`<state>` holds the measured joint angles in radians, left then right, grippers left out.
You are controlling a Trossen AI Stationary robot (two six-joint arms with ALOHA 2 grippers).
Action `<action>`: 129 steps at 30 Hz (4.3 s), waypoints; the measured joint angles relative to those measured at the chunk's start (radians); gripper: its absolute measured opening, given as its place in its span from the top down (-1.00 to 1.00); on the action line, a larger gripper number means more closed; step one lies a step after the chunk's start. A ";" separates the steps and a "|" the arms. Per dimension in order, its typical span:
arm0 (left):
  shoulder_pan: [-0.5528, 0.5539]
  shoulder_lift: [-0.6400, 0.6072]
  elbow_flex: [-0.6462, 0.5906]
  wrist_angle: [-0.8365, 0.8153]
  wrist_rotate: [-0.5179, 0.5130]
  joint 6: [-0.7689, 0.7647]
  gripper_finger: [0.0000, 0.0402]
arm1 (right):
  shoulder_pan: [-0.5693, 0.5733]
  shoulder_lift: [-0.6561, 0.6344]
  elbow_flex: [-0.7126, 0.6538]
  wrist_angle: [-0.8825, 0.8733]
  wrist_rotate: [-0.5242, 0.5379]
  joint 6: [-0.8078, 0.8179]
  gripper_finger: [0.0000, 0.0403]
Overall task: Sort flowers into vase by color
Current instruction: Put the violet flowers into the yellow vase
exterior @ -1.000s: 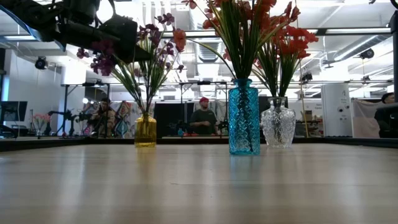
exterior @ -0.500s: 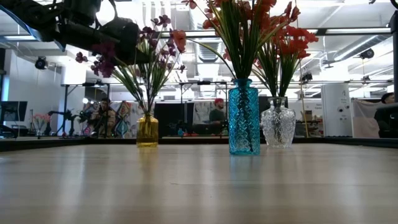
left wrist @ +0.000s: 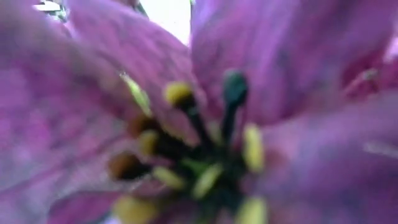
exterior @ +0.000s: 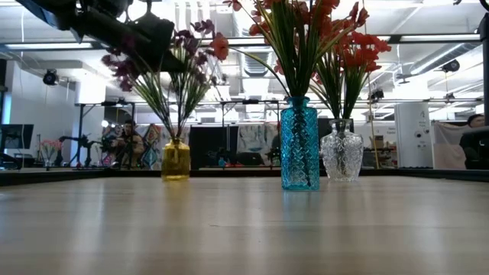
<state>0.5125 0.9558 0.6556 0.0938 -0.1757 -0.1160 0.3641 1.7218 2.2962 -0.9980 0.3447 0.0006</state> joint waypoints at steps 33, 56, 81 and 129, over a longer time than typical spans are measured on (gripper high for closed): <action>0.000 0.096 -0.034 0.045 -0.025 0.011 1.00 | 0.000 0.000 0.000 0.000 0.000 0.000 -0.45; 0.000 0.136 0.109 -0.174 -0.024 0.024 1.00 | 0.000 0.000 -0.027 0.000 -0.005 0.000 -0.45; 0.000 0.193 0.119 -0.208 -0.024 0.002 1.00 | 0.000 0.000 -0.027 -0.001 -0.005 0.000 -0.45; 0.000 0.129 0.118 -0.235 0.066 0.011 0.24 | 0.000 0.000 -0.026 -0.001 -0.005 0.000 -0.45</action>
<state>0.5121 1.0853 0.7738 -0.1417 -0.1095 -0.1050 0.3641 1.7218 2.2700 -0.9990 0.3397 0.0002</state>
